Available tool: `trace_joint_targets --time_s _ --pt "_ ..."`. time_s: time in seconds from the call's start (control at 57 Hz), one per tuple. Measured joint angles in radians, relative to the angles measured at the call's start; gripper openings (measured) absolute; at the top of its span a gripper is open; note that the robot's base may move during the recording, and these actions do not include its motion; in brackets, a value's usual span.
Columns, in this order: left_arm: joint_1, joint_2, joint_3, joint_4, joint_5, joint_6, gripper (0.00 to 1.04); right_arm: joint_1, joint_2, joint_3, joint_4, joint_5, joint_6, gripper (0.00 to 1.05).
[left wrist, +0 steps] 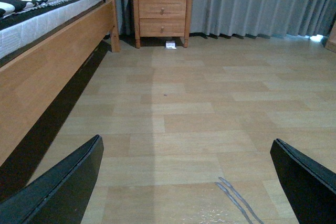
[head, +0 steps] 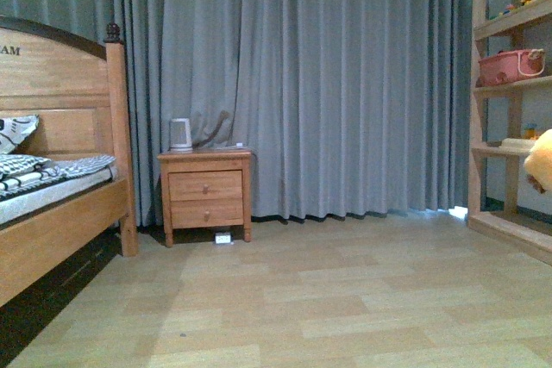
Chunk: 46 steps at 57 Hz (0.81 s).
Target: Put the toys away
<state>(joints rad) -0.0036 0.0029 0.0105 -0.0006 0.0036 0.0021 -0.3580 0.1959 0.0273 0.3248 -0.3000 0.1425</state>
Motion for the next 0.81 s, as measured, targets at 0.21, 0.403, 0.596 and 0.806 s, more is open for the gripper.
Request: trace_joint_targets --time_s 0.21,0.403,0.596,0.806 --pt "0.001 0.0 0.0 0.0 -0.004 0.0 0.99 0.002 0.0 0.0 0.0 -0.021 0.0 0.2" --pt "0.001 0.0 0.0 0.0 -0.004 0.0 0.99 0.002 0.0 0.0 0.0 -0.021 0.0 0.2" --pt "0.001 0.0 0.0 0.0 -0.004 0.0 0.99 0.002 0.0 0.0 0.0 -0.018 0.0 0.2" --pt "0.001 -0.001 0.0 0.0 -0.004 0.0 0.99 0.002 0.001 0.0 0.0 -0.018 0.0 0.2"
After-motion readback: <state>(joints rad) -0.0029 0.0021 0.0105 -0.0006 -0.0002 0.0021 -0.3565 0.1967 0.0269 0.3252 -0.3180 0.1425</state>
